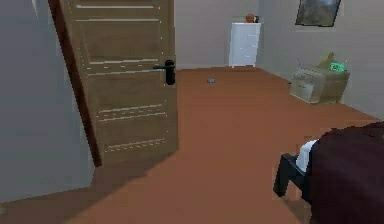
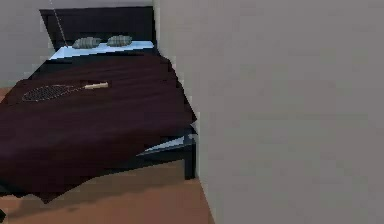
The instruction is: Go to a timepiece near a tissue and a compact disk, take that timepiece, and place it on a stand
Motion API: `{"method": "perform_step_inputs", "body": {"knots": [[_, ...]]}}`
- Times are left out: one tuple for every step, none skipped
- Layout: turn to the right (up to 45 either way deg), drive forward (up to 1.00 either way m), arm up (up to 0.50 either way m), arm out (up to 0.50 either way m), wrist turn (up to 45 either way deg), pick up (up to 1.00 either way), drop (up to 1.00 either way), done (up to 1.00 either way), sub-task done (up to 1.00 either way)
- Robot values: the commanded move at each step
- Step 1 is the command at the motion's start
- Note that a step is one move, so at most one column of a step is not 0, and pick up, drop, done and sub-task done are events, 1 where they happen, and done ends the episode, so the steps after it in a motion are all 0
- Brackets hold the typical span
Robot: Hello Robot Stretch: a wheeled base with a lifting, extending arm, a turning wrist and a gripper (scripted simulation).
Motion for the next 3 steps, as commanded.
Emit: {"method": "perform_step_inputs", "body": {"knots": [[3.0, 0.0, 0.0, 0.0, 0.0, 0.0, 0.0, 0.0, 0.0], [0.0, 1.0, 0.0, 0.0, 0.0, 0.0, 0.0, 0.0, 0.0], [0.0, 0.85, 0.0, 0.0, 0.0, 0.0, 0.0, 0.0, 0.0]]}}
